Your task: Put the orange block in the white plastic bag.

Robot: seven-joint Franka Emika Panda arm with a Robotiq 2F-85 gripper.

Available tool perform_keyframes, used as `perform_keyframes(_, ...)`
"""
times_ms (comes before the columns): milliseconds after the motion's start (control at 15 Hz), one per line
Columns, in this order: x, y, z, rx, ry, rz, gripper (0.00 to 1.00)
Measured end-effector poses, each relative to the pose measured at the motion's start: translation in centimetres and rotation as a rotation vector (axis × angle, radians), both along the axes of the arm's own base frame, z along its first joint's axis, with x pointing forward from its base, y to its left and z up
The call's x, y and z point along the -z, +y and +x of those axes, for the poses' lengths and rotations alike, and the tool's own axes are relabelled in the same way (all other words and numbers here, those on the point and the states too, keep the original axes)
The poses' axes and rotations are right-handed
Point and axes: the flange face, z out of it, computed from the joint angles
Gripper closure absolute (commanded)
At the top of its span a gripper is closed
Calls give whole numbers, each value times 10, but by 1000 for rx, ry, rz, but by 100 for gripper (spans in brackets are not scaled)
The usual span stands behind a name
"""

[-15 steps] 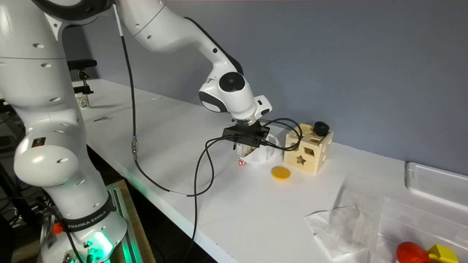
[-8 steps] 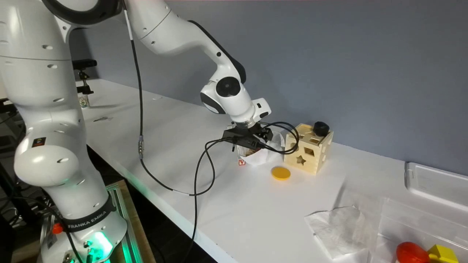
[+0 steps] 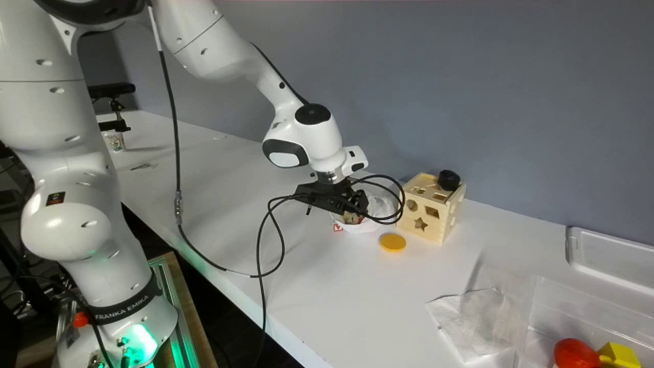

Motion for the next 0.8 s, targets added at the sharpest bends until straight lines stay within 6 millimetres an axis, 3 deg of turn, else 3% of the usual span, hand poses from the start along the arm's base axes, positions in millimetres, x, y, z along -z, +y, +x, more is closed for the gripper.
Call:
perform_keyframes(133, -24, -3, -7, 17, -8, -31, 0)
perform_keyframes(467, -109, -6, -23, 46, -29, -48, 0)
perform_keyframes(800, -179, 20, -62, 5, 53, 84, 0)
